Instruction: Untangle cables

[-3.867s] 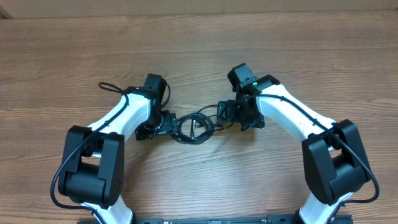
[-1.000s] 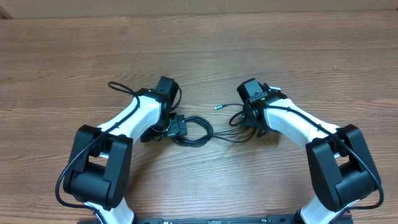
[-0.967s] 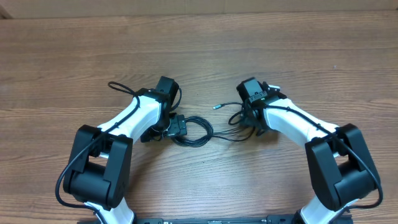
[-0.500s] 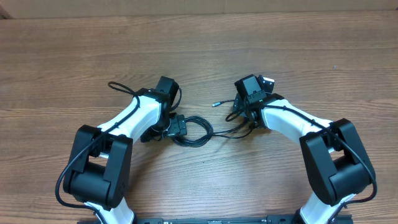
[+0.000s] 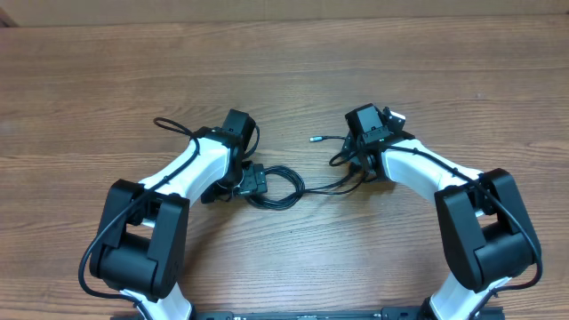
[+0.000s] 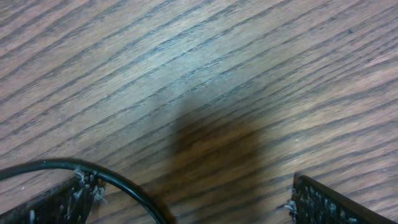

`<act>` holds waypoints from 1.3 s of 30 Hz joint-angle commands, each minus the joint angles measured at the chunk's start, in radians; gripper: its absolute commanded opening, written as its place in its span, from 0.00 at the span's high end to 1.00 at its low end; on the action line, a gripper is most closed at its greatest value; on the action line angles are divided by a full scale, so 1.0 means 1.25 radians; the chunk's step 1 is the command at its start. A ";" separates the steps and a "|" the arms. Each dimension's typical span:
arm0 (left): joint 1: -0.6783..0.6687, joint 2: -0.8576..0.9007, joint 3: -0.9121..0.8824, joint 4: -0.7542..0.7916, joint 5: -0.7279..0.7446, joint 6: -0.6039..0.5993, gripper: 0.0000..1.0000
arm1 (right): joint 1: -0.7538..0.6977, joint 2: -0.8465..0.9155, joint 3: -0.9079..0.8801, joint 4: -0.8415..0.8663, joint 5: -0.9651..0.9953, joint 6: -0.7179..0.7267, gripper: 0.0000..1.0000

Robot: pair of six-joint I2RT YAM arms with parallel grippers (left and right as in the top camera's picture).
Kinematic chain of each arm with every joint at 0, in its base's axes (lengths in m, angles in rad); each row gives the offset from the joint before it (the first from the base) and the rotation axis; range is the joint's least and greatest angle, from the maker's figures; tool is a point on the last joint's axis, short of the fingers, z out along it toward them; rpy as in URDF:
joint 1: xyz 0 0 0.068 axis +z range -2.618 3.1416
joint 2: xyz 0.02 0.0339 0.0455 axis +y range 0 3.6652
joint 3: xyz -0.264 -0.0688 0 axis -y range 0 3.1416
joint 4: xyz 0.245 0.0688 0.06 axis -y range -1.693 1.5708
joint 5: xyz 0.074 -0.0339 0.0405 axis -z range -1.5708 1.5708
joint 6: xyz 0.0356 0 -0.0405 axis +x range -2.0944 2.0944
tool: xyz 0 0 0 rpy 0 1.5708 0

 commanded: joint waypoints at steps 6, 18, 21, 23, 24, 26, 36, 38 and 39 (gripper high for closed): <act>0.008 0.023 -0.027 0.029 -0.001 -0.045 0.00 | -0.013 0.009 -0.014 -0.034 0.000 0.029 0.00; 0.008 0.023 -0.027 0.045 -0.001 -0.049 0.00 | -0.114 0.009 -0.041 -0.051 -0.011 0.083 0.00; 0.008 0.023 -0.027 0.046 -0.002 -0.049 0.01 | -0.132 0.009 -0.056 -0.054 -0.026 0.082 0.00; 0.008 0.023 -0.027 0.049 -0.004 -0.049 0.01 | -0.136 0.009 -0.062 -0.058 -0.039 0.082 0.00; 0.008 0.023 -0.027 0.048 -0.004 -0.049 0.00 | -0.138 0.009 -0.064 -0.058 -0.040 0.082 0.00; 0.008 0.023 -0.027 0.048 -0.004 -0.049 0.00 | -0.144 0.009 -0.067 -0.057 -0.051 0.086 0.00; 0.008 0.023 -0.027 0.049 -0.004 -0.046 0.00 | -0.181 0.009 -0.067 -0.038 -0.370 -0.184 0.00; 0.008 0.023 -0.027 0.051 -0.004 -0.046 0.00 | -0.179 0.009 -0.067 -0.052 -0.447 -0.256 0.00; 0.008 0.023 -0.027 0.053 -0.004 -0.046 0.00 | -0.178 0.009 -0.067 -0.058 -0.456 -0.260 0.00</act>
